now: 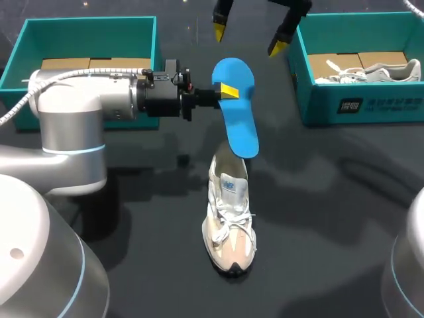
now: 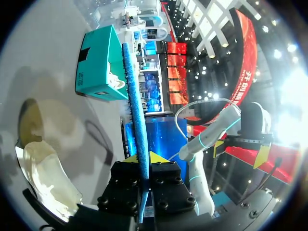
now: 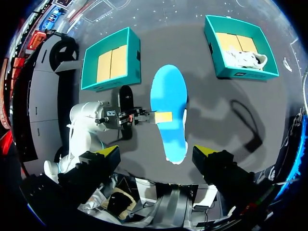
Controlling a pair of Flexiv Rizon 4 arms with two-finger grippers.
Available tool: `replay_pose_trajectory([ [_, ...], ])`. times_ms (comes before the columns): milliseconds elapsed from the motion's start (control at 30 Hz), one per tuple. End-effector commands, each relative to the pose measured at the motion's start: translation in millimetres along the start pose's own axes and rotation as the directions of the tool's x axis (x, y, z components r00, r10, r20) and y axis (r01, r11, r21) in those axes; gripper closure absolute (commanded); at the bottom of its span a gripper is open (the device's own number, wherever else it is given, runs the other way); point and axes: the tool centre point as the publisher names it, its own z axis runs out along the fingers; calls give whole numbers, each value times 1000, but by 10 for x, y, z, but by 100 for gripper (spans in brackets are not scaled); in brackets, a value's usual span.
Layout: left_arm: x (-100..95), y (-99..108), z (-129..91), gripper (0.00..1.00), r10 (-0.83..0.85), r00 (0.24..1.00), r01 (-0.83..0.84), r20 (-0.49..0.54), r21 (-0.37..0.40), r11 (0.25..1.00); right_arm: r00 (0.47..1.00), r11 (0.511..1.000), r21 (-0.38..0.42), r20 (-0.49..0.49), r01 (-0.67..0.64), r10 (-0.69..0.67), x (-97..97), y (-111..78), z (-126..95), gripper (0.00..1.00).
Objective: Take the shoe out of the shoebox, open the shoe tongue, remove and reinsert the insole, then place the shoe into the shoebox
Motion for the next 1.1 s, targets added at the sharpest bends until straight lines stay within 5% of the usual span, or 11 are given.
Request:
replay_pose_trajectory([
  [33,-3,3,11,100,0,1000,0,1,1,1000,988,1000,2,-153,-9,9,-106,-3,33,0],
  [500,-3,3,11,100,0,1000,0,1,1,1000,939,998,20,-339,-55,58,-342,33,105,0],
  [1100,-3,3,11,100,0,1000,0,1,1,1000,789,997,-6,-612,-73,54,-650,-16,344,0],
])
